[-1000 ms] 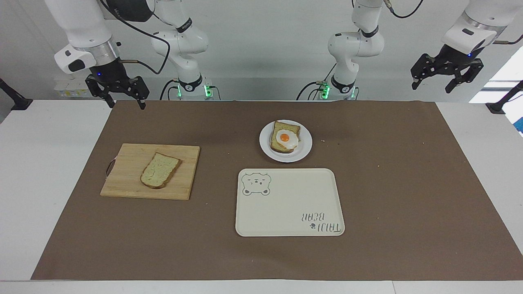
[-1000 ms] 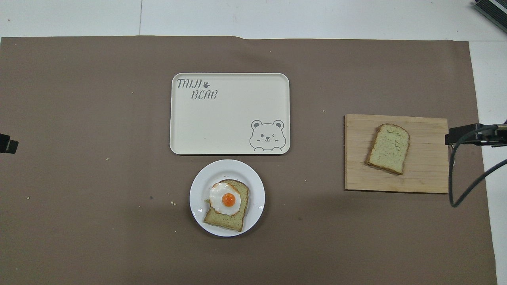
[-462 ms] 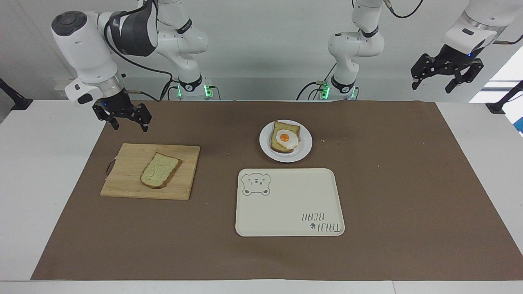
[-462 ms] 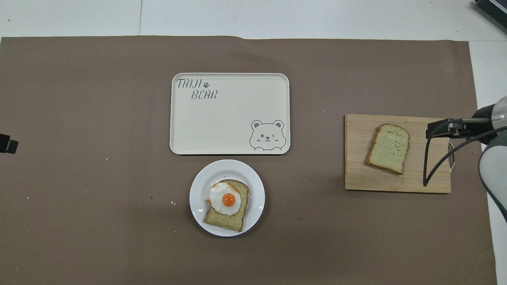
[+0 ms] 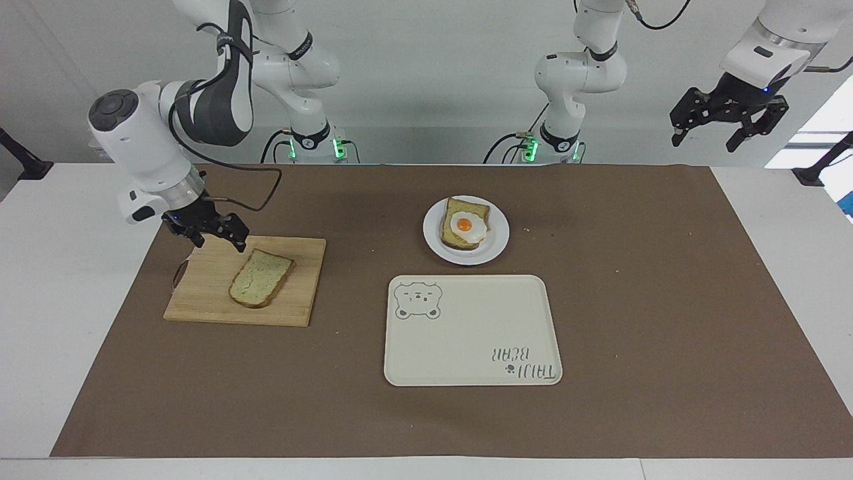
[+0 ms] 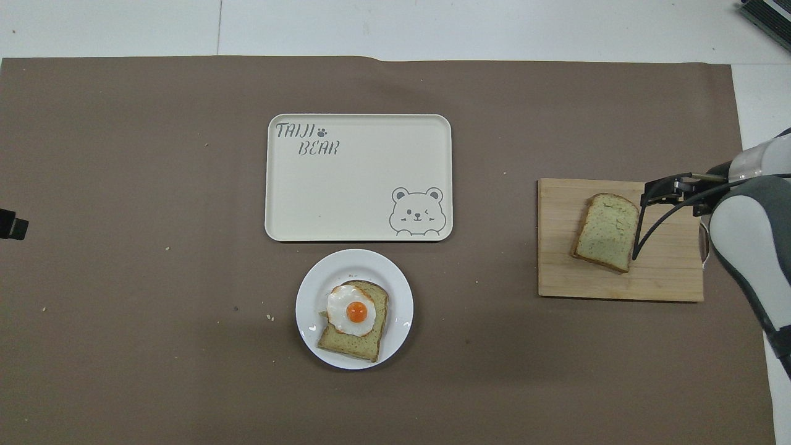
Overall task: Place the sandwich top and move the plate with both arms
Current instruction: 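Move the right gripper over the bread slice on the cutting board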
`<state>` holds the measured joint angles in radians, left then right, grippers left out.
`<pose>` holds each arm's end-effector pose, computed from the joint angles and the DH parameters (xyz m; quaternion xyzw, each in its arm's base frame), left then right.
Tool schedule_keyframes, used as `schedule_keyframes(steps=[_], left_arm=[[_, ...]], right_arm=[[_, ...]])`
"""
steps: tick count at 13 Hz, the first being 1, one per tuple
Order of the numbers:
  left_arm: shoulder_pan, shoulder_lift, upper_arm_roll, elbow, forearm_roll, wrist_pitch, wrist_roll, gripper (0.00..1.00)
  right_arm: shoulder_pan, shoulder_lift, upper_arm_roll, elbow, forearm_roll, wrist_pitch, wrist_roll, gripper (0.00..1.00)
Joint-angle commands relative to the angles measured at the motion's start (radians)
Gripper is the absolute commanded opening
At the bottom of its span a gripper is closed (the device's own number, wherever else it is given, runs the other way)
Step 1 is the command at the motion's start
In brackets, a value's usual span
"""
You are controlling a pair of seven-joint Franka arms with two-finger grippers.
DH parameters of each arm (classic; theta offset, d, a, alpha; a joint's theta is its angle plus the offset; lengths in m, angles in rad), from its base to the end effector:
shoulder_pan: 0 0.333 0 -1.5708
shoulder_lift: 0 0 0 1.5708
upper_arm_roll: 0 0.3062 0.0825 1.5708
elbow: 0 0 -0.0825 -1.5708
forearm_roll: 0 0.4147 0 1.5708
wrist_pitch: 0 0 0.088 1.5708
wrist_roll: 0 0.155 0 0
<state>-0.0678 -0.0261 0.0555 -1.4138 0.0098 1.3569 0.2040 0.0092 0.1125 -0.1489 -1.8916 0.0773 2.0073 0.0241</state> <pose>0.5504 -0.0047 0.6402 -0.9941 0.1070 0.0157 0.0026 0.6112 -0.0766 0.3749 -0.9949 0.0975 -0.0039 0.0266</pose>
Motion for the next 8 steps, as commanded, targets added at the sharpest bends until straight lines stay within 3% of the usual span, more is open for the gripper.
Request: schedule_keyframes(steps=[1,6,8], left_arm=[[-0.009,0.0,0.007,0.012,0.01,-0.019,0.002,1.0],[-0.009,0.0,0.007,0.012,0.01,-0.019,0.002,1.0],[-0.009,0.0,0.007,0.012,0.01,-0.019,0.002,1.0]], right_arm=[[-0.015,0.028,0.008,-0.043,0.03,0.066,-0.027,1.0],[-0.041,0.068,0.008,-0.184,0.085,0.282,-0.163,1.0],[-0.057,0.088,0.008,-0.205,0.116,0.317,-0.191,1.0]])
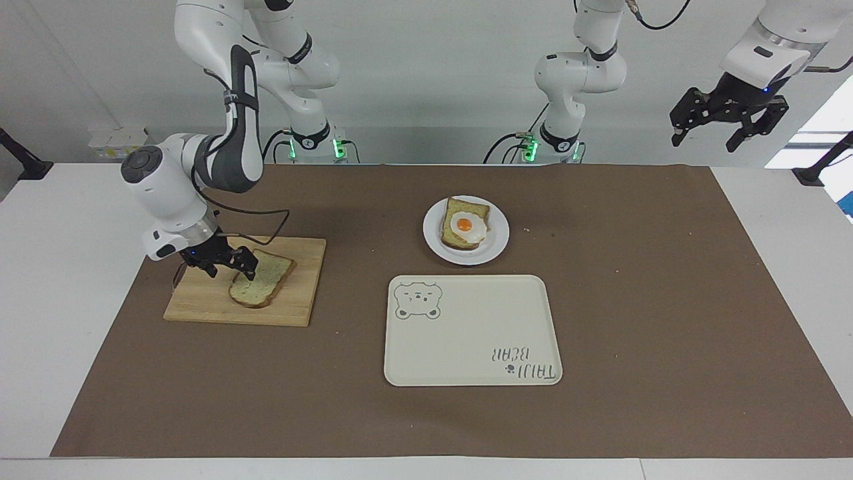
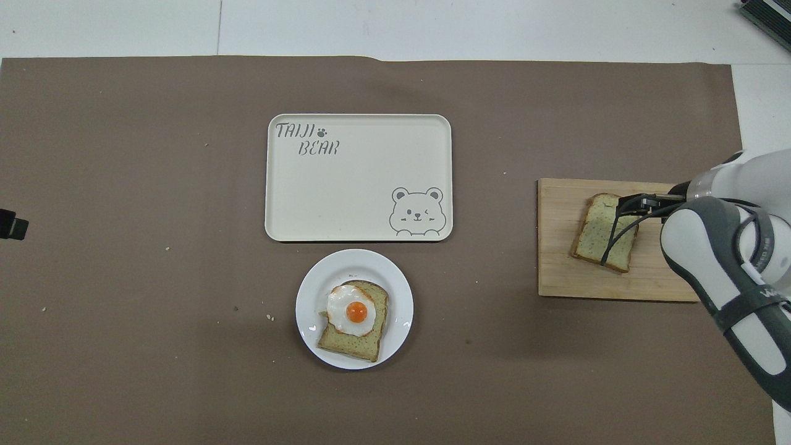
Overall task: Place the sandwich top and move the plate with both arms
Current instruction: 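Move the right gripper over the bread slice on the cutting board, then close the right gripper on the bread slice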
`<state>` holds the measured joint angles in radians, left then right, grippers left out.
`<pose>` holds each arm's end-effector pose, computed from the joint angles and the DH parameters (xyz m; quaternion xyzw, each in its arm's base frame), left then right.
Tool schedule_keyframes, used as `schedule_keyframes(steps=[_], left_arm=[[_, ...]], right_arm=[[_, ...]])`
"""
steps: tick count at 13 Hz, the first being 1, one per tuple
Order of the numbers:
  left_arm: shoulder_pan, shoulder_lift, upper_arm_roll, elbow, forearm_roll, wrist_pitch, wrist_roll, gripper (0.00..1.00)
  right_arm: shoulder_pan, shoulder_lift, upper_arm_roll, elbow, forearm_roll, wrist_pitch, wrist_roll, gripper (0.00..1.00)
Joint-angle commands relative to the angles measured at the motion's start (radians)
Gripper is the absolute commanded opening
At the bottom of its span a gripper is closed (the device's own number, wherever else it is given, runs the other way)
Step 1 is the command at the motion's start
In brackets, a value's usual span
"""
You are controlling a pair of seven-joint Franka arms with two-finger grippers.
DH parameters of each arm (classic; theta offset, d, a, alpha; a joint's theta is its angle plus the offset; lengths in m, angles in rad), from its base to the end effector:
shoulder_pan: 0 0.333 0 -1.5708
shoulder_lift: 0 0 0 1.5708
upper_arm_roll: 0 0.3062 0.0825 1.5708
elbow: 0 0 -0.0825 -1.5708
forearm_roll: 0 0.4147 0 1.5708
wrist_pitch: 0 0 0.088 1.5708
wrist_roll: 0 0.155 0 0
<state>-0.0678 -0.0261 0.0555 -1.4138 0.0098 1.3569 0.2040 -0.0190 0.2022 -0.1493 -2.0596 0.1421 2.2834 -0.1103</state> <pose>0.5504 -0.0047 0.6402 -0.9941 0.1070 0.0157 0.0026 0.5991 -0.0934 0.2642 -0.9965 0.0730 -0.0178 0.0373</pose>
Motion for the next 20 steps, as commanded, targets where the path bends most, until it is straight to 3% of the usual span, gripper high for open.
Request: schedule_keyframes(steps=[1,5,6,7,8,9,17,20], left_arm=[[-0.009,0.0,0.007,0.012,0.01,-0.019,0.002,1.0],[-0.009,0.0,0.007,0.012,0.01,-0.019,0.002,1.0],[-0.009,0.0,0.007,0.012,0.01,-0.019,0.002,1.0],[-0.009,0.0,0.007,0.012,0.01,-0.019,0.002,1.0],[-0.009,0.0,0.007,0.012,0.01,-0.019,0.002,1.0],[-0.009,0.0,0.007,0.012,0.01,-0.019,0.002,1.0],[-0.009,0.0,0.007,0.012,0.01,-0.019,0.002,1.0],[-0.009,0.0,0.007,0.012,0.01,-0.019,0.002,1.0]], right_arm=[[-0.036,0.019,0.008,-0.037,0.095,0.044,-0.084,1.0],[-0.039,0.036,0.008,-0.039,0.157,0.044,-0.105,1.0],[-0.039,0.036,0.008,-0.039,0.157,0.041,-0.106,0.8],[-0.038,0.036,0.008,-0.039,0.157,0.038,-0.106,0.45],[-0.033,0.036,0.008,-0.039,0.157,0.036,-0.103,0.18],[-0.029,0.037,0.008,-0.037,0.157,0.038,-0.091,0.0],[-0.009,0.049,0.007,-0.001,0.116,0.016,-0.069,0.0],[-0.009,0.036,0.011,0.093,0.06,-0.118,-0.074,0.0]])
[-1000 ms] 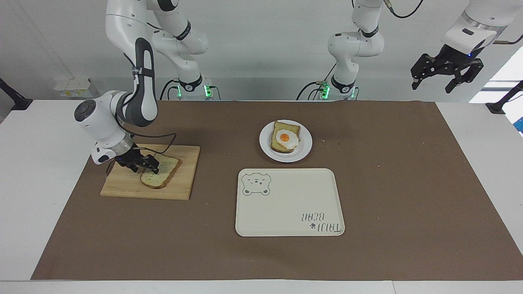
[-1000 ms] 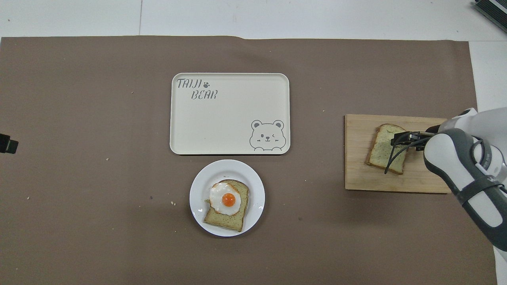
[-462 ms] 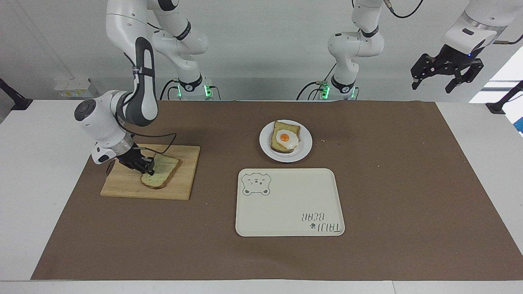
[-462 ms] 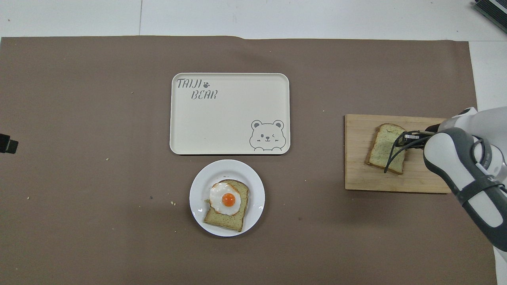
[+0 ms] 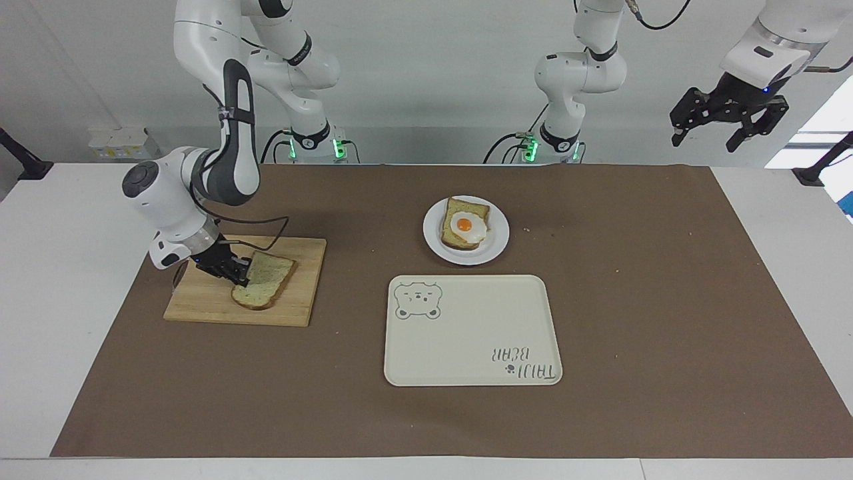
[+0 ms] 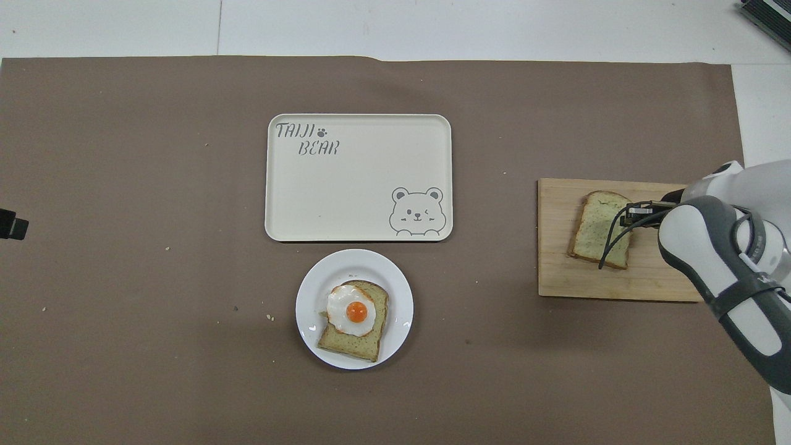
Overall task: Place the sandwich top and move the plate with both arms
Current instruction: 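Close the right gripper on the bread slice, then lift the bread slice with the right gripper toward the plate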
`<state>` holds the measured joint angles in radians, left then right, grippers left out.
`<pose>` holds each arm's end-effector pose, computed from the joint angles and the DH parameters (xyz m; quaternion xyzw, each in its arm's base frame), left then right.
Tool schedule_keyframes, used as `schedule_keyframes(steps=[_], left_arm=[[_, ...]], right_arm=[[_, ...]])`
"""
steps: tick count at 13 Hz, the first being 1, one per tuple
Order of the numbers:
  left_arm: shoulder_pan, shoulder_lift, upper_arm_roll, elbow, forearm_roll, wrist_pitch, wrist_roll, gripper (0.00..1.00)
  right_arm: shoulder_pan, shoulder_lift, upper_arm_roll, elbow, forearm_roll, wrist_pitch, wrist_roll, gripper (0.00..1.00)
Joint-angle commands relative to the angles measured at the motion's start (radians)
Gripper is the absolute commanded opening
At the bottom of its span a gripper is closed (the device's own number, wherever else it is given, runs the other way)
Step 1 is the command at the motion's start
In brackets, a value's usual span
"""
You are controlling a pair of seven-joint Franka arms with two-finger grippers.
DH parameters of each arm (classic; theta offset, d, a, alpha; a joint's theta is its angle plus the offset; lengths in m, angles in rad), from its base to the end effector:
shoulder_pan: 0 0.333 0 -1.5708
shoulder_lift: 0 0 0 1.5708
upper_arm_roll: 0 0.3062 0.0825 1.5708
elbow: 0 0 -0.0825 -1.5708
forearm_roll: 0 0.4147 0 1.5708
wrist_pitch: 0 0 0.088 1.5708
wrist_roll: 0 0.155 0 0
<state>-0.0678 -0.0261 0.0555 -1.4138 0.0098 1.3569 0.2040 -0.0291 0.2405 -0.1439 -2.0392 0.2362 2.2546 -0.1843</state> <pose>0.5504 -0.0047 0.6402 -0.9941 0.1070 0.0157 0.0026 0.6004 -0.0900 0.2486 -0.9949 0.0680 -0.0031 0.0741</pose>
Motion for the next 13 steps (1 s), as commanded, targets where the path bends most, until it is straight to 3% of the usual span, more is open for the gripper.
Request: schedule_keyframes(steps=[1,6,11,13], left_arm=[[-0.009,0.0,0.007,0.012,0.01,-0.019,0.002,1.0],[-0.009,0.0,0.007,0.012,0.01,-0.019,0.002,1.0],[-0.009,0.0,0.007,0.012,0.01,-0.019,0.002,1.0],[-0.009,0.0,0.007,0.012,0.01,-0.019,0.002,1.0]], right_arm=[[0.001,-0.013,0.009,0.112,-0.04,-0.152,0.002,0.0],[0.072,-0.064,0.026,0.237,-0.029,-0.44,-0.003,0.0],[0.089,-0.095,0.13,0.208,0.046,-0.468,0.009,0.0],[0.142,-0.119,0.164,0.176,0.048,-0.46,0.092,0.0]])
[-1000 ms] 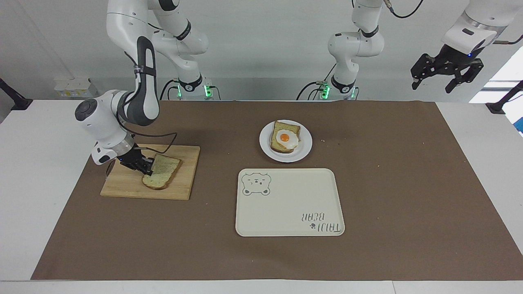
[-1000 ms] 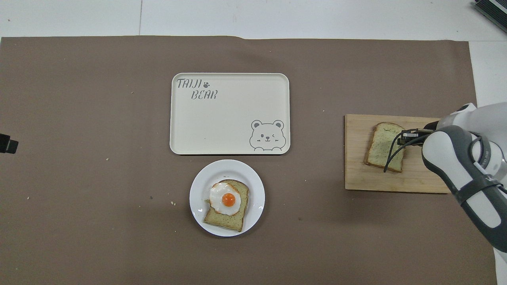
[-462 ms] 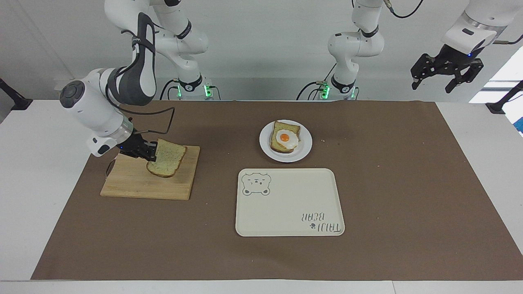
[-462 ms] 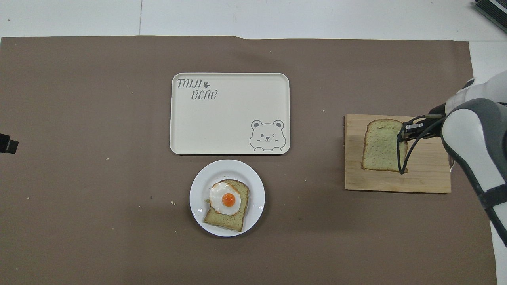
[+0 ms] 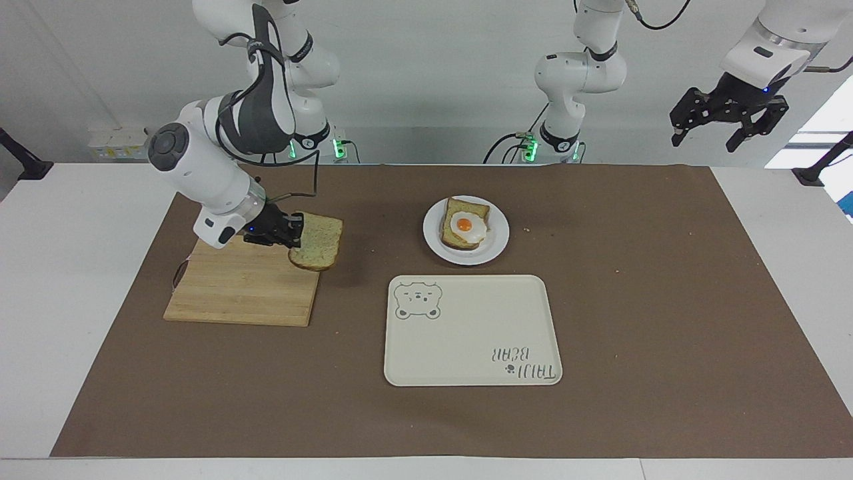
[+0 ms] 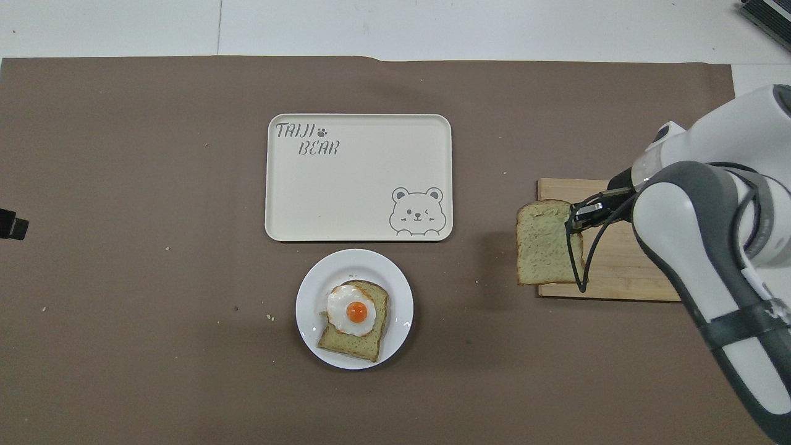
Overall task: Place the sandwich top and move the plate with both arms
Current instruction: 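Lift the bread slice with the right gripper toward the plate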
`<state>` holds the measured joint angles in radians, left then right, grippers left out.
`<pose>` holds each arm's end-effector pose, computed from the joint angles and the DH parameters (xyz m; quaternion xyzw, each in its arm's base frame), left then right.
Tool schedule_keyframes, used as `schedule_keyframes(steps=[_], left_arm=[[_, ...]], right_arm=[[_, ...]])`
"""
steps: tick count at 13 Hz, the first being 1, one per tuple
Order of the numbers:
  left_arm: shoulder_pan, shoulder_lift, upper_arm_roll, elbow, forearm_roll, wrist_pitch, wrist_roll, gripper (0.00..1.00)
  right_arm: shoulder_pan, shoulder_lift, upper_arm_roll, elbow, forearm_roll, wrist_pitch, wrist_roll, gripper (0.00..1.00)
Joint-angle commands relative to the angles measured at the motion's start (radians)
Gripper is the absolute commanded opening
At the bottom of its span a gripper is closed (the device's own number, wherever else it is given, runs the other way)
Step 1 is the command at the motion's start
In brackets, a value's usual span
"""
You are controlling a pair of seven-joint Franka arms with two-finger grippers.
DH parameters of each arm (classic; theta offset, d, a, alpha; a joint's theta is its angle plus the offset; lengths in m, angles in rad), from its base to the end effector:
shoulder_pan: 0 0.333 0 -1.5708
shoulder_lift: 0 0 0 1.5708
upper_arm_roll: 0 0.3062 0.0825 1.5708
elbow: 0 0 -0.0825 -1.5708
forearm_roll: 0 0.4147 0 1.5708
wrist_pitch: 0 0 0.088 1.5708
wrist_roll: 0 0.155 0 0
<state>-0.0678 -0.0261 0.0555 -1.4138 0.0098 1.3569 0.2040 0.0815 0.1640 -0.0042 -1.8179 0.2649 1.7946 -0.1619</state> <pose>0.5504 -0.0047 0.6402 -0.9941 0.1070 0.0157 0.0026 0.5995 0.0810 0.3670 -0.9848 -0.0768 0.0873 0.1289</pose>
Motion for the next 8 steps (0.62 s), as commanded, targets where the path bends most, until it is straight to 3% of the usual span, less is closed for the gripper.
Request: schedule_keyframes(steps=[1,5,8], left_arm=[[-0.009,0.0,0.007,0.012,0.01,-0.019,0.002,1.0],[-0.009,0.0,0.007,0.012,0.01,-0.019,0.002,1.0],[-0.009,0.0,0.007,0.012,0.01,-0.019,0.002,1.0]], right_arm=[[0.075,-0.046,0.024,-0.049,0.036,0.003,0.121,0.0],[0.223,-0.047,0.026,-0.049,0.145,0.038,0.33,0.0],[0.339,-0.043,0.026,-0.063,0.158,0.141,0.438,0.0]])
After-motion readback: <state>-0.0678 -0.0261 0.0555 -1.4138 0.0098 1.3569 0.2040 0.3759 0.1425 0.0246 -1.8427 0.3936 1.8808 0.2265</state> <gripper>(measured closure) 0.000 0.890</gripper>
